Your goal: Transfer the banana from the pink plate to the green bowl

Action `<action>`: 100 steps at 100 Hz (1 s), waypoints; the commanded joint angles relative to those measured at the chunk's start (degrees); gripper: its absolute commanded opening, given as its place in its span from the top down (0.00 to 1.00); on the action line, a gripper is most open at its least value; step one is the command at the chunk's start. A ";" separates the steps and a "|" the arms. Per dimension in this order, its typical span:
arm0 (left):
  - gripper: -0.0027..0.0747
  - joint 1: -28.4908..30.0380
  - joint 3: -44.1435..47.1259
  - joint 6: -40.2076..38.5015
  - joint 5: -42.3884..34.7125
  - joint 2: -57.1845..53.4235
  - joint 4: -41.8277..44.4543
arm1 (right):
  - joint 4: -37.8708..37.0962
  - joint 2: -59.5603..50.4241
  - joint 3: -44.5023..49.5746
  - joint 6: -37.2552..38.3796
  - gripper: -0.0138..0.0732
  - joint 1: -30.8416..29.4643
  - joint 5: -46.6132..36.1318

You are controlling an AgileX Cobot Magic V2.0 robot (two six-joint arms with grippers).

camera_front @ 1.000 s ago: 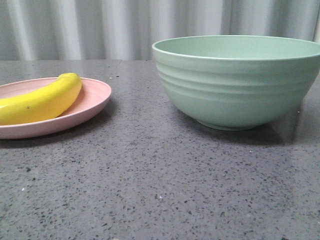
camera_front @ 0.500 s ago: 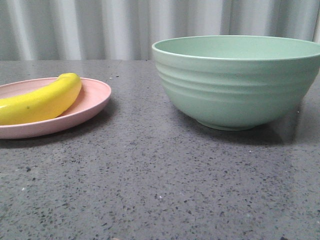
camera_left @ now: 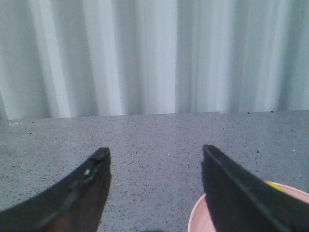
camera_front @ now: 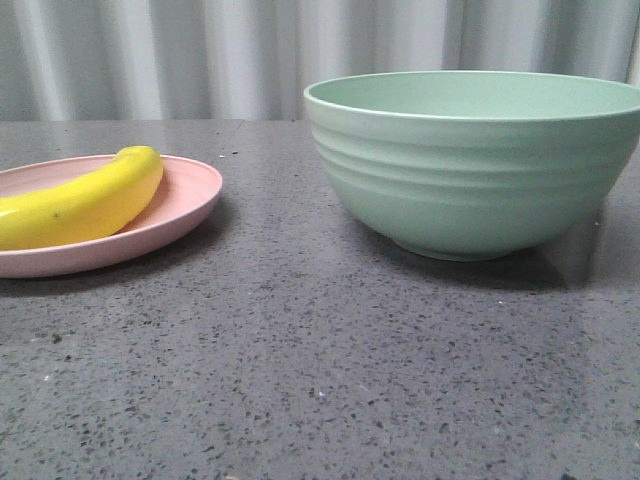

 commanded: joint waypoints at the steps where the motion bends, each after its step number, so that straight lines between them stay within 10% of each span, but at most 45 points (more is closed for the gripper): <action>1: 0.36 0.13 -2.13 -0.06 -6.40 2.42 -1.00 | 0.61 0.89 -2.18 -0.27 0.91 -0.21 -4.44; 51: 0.42 -16.09 -19.38 0.23 22.41 20.65 -0.90 | 0.61 2.92 -2.18 -0.27 0.91 -0.21 -4.32; 100: 0.42 -22.52 -29.07 1.69 34.25 42.42 -1.32 | 0.61 2.92 -2.18 -0.27 0.91 -0.21 -4.32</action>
